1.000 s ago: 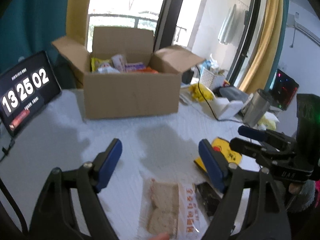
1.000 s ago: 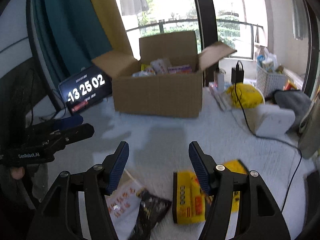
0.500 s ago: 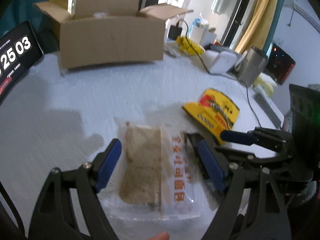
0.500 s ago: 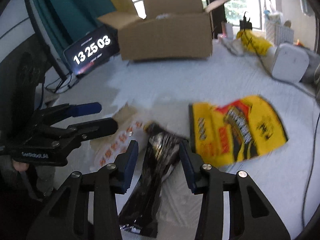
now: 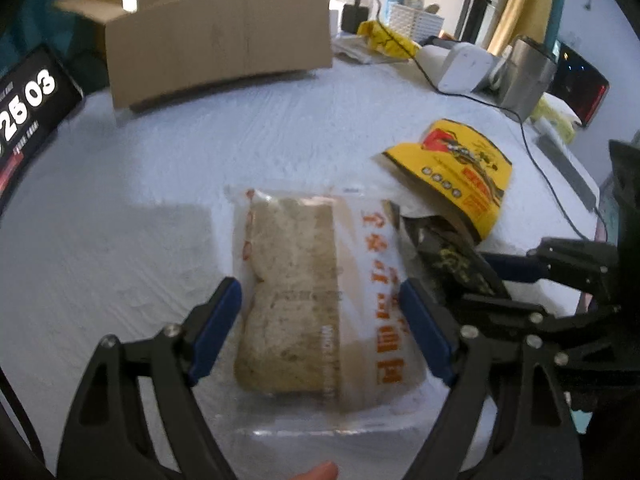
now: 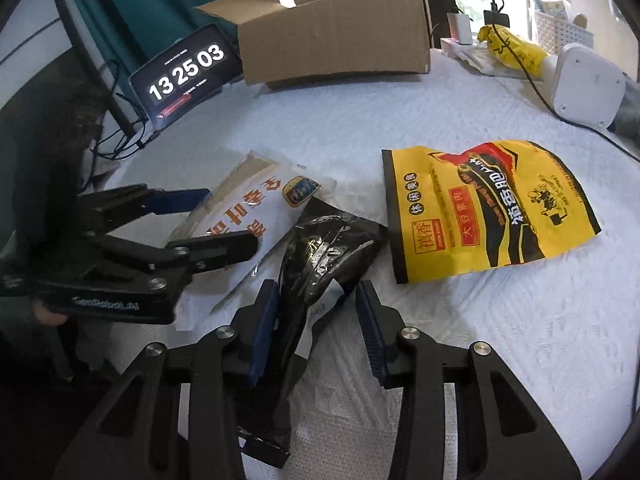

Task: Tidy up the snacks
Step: 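Lower the right tool onto the black packet while left lowers onto the bread packet, then grasp the black packet with the right tool while left grasps the bread packet, then carry the bread packet and black packet into the box, open both tools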

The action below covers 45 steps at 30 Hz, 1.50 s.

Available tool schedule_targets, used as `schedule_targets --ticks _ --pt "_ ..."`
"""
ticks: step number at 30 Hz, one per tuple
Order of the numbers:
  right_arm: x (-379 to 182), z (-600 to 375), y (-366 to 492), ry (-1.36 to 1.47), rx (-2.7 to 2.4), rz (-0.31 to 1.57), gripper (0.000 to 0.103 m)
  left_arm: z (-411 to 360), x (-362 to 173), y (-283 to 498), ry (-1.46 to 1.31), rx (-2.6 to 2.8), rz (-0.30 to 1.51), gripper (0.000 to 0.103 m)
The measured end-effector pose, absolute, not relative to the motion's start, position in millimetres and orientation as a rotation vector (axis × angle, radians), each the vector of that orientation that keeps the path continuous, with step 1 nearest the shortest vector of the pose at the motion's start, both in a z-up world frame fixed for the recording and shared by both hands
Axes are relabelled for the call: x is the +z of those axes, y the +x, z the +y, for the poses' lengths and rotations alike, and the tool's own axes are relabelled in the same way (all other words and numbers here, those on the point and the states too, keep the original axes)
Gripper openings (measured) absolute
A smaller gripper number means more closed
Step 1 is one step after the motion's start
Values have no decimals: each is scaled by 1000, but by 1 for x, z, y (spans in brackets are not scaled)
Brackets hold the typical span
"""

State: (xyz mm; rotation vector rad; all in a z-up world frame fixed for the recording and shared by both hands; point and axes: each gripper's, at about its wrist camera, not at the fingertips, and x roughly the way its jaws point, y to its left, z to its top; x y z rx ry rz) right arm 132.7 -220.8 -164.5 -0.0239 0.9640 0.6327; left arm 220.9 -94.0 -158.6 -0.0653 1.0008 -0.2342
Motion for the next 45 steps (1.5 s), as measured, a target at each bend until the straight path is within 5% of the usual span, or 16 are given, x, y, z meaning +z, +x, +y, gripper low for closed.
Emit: schedule_targets --ticks 6,10,11,17,45 --pt "-164 -223 131 -12 667 952 34 -108 -167 223 17 -226 995 92" --pt "-158 -223 132 3 690 940 22 -111 -167 225 27 -250 991 87" --pt "-157 -223 133 1 689 934 22 -109 -165 225 16 -250 983 79" --pt "-145 -228 140 9 685 899 22 -97 -159 227 -46 -252 985 70" --pt "-72 -196 218 -52 686 747 22 -6 -91 260 -172 -143 786 70"
